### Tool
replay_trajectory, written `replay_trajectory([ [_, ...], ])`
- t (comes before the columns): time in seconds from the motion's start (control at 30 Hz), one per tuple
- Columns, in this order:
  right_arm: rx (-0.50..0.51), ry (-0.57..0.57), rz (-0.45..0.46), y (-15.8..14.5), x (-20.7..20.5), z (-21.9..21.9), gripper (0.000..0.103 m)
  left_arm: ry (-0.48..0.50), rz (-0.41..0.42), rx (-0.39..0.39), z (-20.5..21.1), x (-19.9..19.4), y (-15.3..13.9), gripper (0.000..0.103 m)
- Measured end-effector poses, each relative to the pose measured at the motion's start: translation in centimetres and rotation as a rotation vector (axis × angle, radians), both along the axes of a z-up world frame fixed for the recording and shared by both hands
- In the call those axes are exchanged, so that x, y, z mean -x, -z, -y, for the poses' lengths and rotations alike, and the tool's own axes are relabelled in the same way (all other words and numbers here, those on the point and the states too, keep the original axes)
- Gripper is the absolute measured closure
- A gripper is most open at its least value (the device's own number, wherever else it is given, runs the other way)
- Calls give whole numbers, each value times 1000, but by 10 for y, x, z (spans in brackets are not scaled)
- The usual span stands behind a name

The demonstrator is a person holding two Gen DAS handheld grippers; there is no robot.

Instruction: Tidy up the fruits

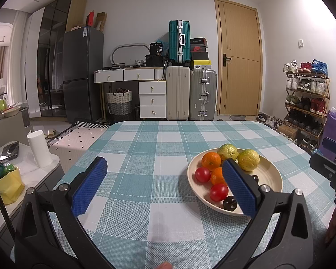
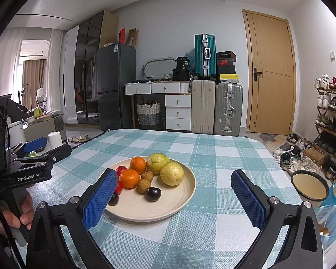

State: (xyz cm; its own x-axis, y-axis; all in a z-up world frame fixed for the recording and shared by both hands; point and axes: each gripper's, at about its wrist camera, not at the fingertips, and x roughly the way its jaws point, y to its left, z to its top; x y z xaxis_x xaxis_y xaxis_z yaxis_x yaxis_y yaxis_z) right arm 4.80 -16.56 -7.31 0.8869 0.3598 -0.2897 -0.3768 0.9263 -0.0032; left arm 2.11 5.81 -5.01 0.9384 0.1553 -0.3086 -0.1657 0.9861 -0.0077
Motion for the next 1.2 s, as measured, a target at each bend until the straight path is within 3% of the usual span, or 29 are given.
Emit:
replay_trajectory([
  [1.2,0,0,-1,0,-1,0,0,-7,1,1,-1,-1,0,0],
])
